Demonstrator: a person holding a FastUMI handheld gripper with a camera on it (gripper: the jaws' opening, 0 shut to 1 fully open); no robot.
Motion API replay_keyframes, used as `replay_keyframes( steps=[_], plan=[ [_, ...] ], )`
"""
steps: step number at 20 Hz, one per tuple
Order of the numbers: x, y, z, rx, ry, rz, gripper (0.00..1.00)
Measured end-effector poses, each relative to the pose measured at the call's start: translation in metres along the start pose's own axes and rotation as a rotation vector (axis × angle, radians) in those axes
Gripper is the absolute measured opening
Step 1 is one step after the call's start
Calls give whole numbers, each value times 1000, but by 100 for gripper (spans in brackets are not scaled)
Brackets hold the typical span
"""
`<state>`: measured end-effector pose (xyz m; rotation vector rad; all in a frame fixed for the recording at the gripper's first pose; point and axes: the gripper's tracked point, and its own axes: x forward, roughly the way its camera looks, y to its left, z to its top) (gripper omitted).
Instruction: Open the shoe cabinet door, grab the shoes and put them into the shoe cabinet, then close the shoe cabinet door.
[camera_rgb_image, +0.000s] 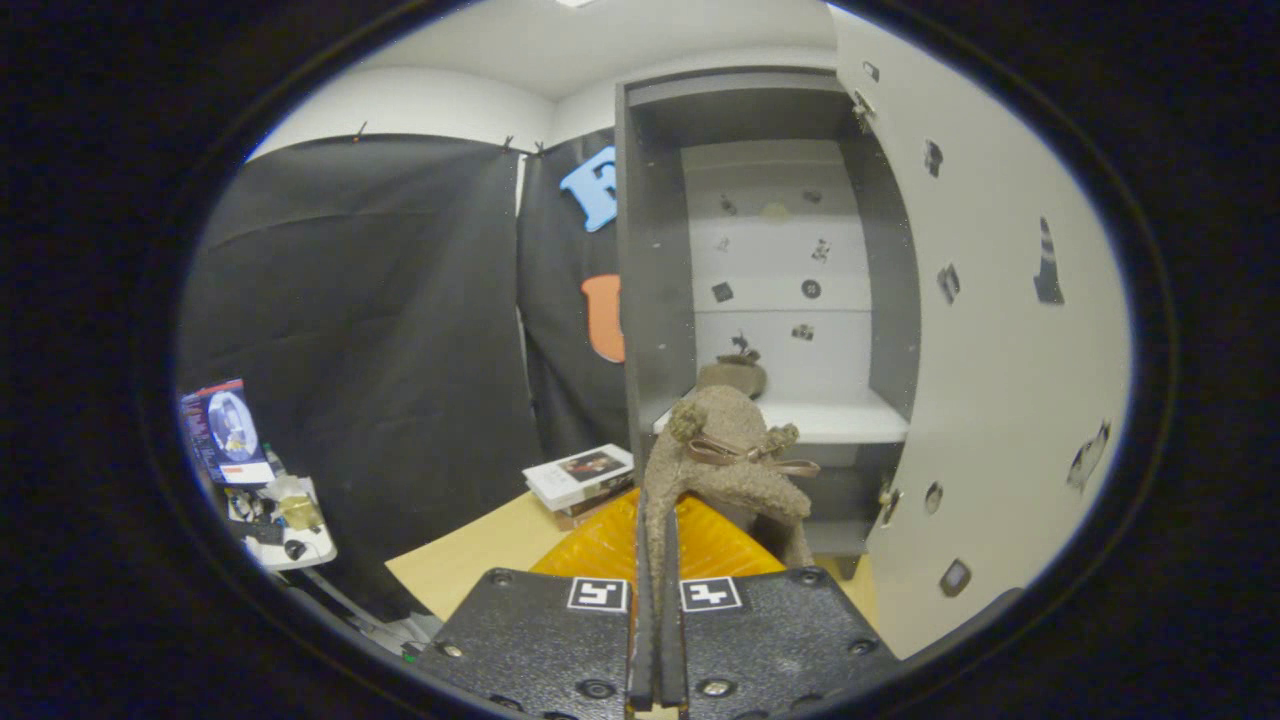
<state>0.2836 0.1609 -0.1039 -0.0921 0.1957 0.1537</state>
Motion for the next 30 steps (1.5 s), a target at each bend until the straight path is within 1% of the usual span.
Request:
replay_keyframes(
  steps=[2,5,7,9,12,14,17,19,20,24,30],
  plan=[
    [9,-14,31,-17,-18,-47,6],
    [31,-34,78,-73,-57,-84,7],
    [48,-53,104,-104,-84,-148,7],
    [67,-66,124,-105,-94,-193,7],
    [100,-80,150,-92,-92,-200,7],
    [127,-98,156,-111,-81,-231,7],
    [163,-125,155,-155,-54,-280,7],
    [186,-140,146,-182,-16,-281,7],
    [199,-146,140,-182,5,-277,7],
    [239,-180,116,-179,74,-342,7],
    [307,-194,70,-151,184,-318,8]
  ],
)
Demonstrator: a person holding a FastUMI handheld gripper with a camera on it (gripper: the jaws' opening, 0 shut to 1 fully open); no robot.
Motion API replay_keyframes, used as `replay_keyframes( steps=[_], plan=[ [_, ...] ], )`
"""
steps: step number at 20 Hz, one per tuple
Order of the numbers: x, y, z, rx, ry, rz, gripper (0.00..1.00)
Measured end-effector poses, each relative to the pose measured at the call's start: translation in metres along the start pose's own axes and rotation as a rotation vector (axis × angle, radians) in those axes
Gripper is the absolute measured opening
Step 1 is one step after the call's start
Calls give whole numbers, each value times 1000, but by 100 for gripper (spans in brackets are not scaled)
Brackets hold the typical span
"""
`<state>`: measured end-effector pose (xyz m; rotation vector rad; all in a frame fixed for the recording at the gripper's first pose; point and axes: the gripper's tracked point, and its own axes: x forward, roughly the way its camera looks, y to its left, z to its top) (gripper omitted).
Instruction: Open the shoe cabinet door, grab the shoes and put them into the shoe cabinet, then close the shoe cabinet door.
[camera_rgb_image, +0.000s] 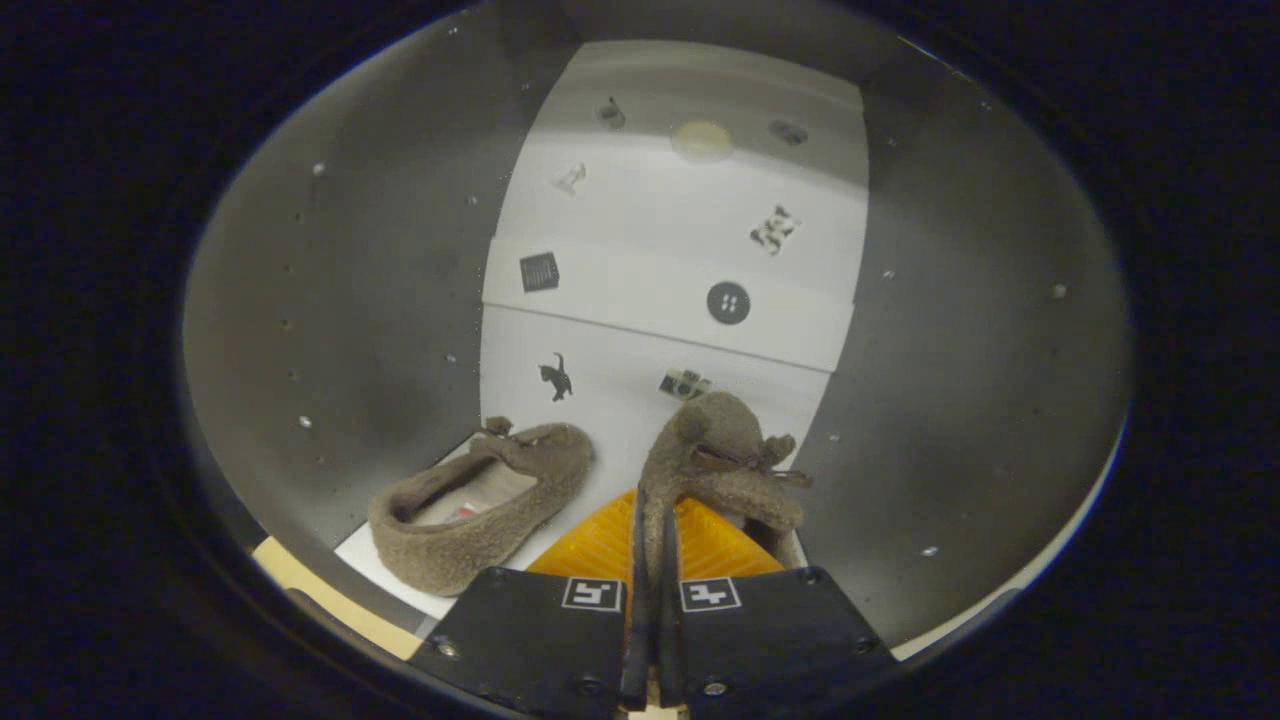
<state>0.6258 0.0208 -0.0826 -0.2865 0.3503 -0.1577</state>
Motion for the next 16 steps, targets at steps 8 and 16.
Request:
replay_keyframes(
  steps=[8,16],
  plan=[
    [32,29,-11,3,45,44,16],
    [-3,22,-5,5,25,-12,80]
  ],
)
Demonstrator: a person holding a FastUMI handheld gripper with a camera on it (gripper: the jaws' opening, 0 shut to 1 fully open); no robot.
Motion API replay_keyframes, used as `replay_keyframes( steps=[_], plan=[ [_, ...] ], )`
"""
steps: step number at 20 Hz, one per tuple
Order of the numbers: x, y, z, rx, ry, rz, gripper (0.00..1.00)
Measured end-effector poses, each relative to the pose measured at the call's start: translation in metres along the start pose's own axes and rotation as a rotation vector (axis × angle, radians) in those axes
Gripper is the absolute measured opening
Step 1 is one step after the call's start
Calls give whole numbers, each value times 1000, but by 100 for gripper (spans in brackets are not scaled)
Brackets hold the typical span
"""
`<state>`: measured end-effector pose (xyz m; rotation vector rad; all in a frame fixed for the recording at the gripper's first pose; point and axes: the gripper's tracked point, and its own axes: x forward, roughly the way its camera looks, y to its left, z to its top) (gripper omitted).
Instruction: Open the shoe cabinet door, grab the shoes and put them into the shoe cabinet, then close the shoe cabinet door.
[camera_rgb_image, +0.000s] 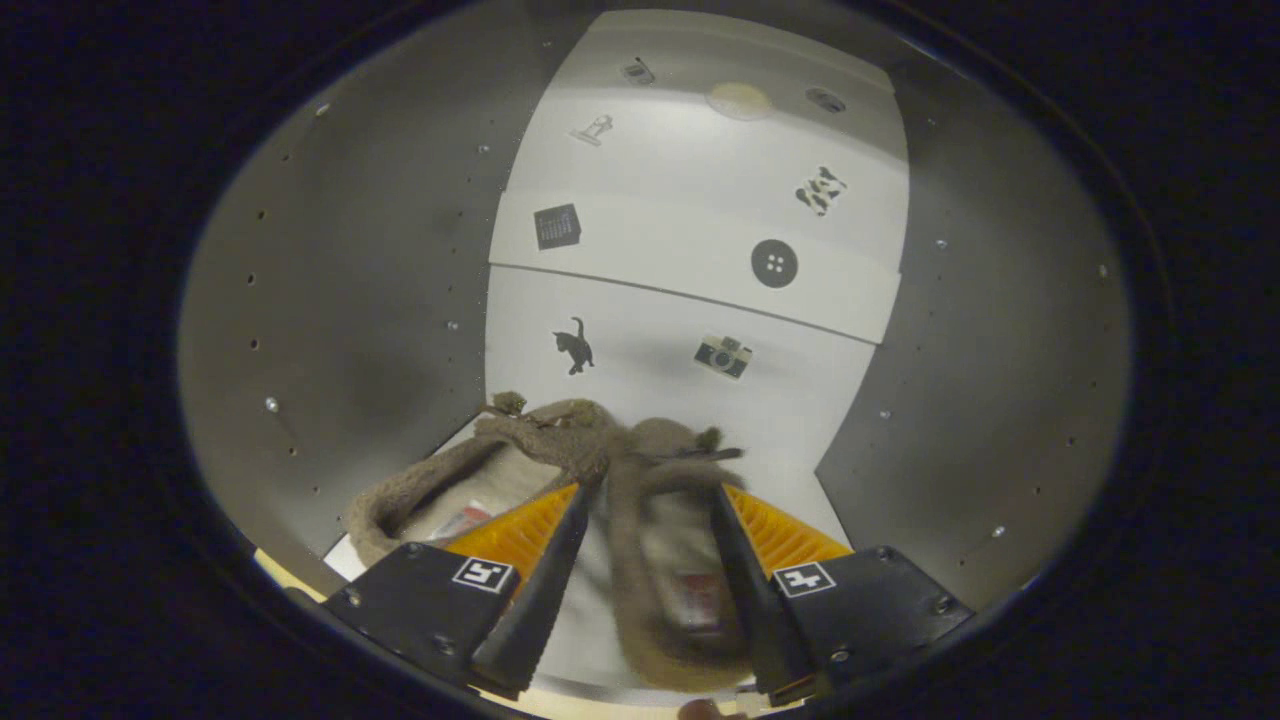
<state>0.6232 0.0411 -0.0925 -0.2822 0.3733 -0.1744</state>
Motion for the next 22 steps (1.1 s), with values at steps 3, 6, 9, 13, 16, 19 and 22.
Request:
replay_keyframes(
  steps=[3,6,9,13,16,19,22],
  plan=[
    [-38,-1,13,17,-57,-4,80],
    [-93,11,25,48,-100,34,80],
    [-158,25,40,89,-161,73,88],
    [-253,39,61,27,-232,67,100],
    [-329,58,85,56,-303,121,100],
    [-391,63,98,63,-327,149,100],
    [-450,59,102,86,-327,187,100]
  ],
)
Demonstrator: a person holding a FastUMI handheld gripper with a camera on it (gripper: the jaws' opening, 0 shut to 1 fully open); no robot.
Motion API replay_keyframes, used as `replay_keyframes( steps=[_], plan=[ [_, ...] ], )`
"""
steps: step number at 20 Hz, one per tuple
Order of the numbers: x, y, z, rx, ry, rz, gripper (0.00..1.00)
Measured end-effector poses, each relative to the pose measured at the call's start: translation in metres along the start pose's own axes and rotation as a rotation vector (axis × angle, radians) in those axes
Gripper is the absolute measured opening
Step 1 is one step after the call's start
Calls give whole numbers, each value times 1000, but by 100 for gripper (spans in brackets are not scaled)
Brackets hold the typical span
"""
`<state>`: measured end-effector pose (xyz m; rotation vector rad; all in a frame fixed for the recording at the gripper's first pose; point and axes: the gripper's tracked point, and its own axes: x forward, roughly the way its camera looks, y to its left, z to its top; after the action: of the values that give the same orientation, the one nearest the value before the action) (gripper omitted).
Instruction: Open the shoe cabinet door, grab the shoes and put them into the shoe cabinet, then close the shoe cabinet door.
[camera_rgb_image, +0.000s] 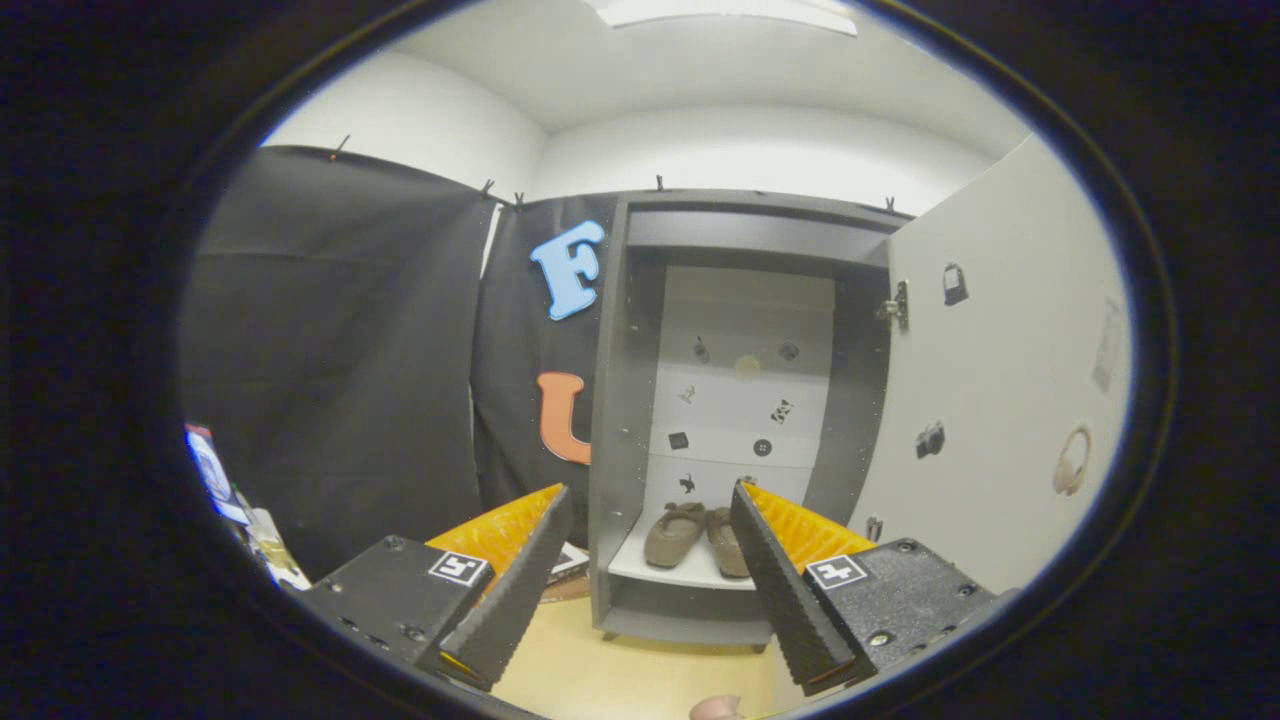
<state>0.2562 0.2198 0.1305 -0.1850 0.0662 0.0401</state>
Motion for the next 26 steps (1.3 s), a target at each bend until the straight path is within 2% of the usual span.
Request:
replay_keyframes(
  steps=[3,5,9,14,19,23,26],
  plan=[
    [-63,-2,21,26,-43,44,100],
    [-113,-23,32,6,-88,23,100],
    [-197,-60,16,21,-119,2,100],
    [-266,-127,1,34,-213,-42,100],
    [-274,-205,-36,65,-185,-146,100],
    [-246,-255,-80,89,-93,-176,100],
    [-219,-299,-104,87,-47,-252,100]
  ],
)
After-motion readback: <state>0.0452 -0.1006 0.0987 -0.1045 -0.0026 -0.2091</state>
